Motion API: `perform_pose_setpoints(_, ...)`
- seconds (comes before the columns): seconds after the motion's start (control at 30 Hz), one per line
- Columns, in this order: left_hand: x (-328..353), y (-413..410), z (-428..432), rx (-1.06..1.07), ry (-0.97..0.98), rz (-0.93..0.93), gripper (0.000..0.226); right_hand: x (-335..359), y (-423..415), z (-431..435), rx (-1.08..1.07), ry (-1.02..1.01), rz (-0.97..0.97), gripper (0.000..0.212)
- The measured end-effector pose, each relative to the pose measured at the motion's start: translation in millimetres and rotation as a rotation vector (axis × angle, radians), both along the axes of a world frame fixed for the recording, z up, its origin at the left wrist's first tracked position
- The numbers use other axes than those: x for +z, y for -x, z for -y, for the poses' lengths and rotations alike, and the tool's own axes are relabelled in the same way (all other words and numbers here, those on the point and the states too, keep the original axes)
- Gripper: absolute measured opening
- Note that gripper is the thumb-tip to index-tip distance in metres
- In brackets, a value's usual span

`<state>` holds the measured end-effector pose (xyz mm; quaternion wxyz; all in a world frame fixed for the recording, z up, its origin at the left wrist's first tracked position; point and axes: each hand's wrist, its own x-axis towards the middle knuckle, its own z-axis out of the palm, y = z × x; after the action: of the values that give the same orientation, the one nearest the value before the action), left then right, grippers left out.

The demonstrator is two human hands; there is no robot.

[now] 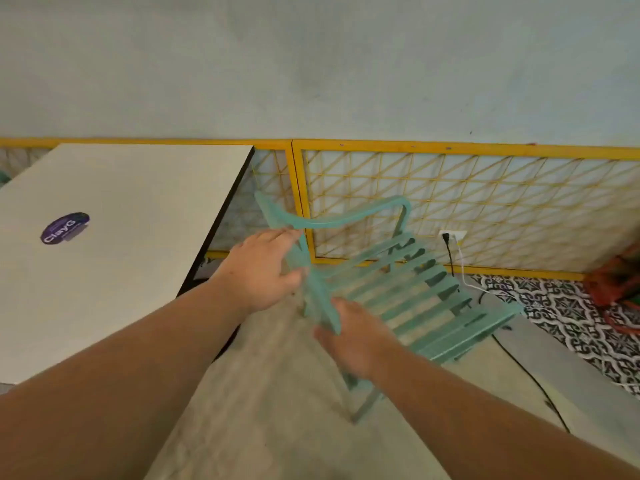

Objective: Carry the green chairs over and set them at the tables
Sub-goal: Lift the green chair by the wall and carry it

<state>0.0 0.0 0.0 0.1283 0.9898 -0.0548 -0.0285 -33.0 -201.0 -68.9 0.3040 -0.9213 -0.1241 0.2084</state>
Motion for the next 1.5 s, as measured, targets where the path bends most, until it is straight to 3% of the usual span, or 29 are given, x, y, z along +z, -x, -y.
perform_pose_setpoints(0.27, 1, -14, -39, -0.094, -0.043, 0.014, 0.075, -38, -26, -74, -0.177, 0.155, -0.07, 0.059)
perform_pose_setpoints(0.37, -1, -10, -45, -0.093, -0.048, 0.038, 0.075, -43, -19, -74, -0.152, 0.243, -0.039, 0.077)
perform_pose_setpoints(0.57, -13, 7, -40, -0.088, -0.024, 0.029, 0.074, -44, 3, -57, -0.122, 0.216, 0.051, 0.078)
perform_pose_setpoints(0.83, -35, 10, -25, -0.134, -0.057, 0.011, 0.074, -41, 48, 4, -0.067, 0.185, 0.125, 0.062)
perform_pose_setpoints(1.2, -65, -54, -46, -0.238, -0.356, -0.092, 0.089, -53, 65, 43, -0.052, 0.12, 0.167, 0.057)
perform_pose_setpoints(1.27, -76, -63, -42, -0.268, -0.428, -0.12, 0.083, -55, 64, 43, -0.062, 0.112, 0.177, 0.057)
perform_pose_setpoints(1.4, -97, -75, -30, -0.283, -0.521, -0.166, 0.041, -57, 65, 43, -0.061, 0.09, 0.192, 0.057)
perform_pose_setpoints(1.5, -106, -80, -26, -0.254, -0.539, -0.149, 0.029, -60, 65, 43, -0.072, 0.086, 0.204, 0.057)
